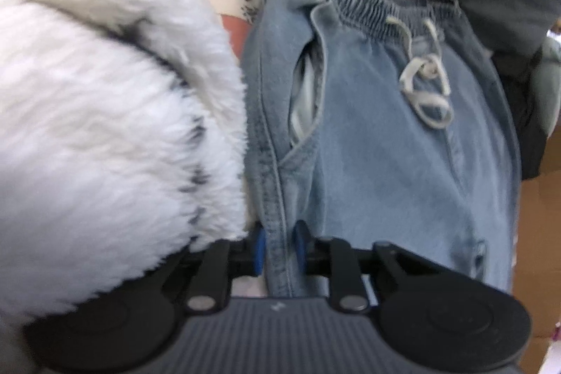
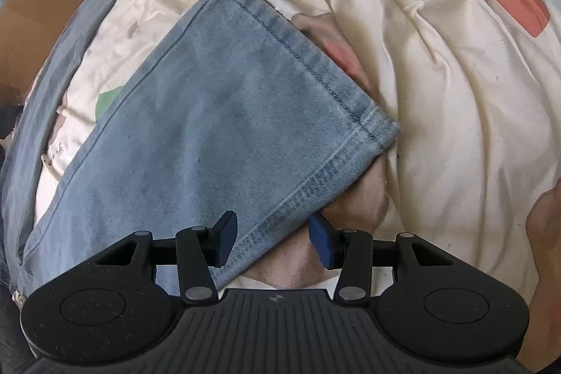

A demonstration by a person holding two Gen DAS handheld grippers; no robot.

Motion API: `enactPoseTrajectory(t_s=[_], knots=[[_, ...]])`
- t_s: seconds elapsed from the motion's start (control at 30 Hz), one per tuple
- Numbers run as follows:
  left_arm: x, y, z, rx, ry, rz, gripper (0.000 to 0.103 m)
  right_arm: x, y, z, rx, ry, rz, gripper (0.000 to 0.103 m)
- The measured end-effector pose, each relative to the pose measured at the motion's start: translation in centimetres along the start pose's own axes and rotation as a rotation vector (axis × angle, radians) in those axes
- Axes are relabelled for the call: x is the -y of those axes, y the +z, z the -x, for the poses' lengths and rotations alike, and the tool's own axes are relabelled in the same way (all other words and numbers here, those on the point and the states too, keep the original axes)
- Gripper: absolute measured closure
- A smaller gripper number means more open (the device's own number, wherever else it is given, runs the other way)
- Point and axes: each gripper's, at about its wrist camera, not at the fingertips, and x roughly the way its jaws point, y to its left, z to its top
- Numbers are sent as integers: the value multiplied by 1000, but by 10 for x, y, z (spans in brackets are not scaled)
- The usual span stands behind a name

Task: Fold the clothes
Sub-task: 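Grasp the pants side seam with the left tool while the right tool grasps the leg hem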

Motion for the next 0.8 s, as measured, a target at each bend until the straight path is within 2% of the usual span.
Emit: enactPoseTrajectory(t_s=[0.2,0.4,0.67,0.8], knots=[[-5,5,26,4,-58,10,89,7,-1,-2,6,56,-43,51],[-5,5,25,-7,-50,3,89,24,-4,-6,12,181,-157,50],[-5,9,15,-32,-32,-29,88,32,-17,-19,-54,216,-206,50],[-5,10,8,-37,-25,-32,86,33,-15,-25,-58,246,-246,50]])
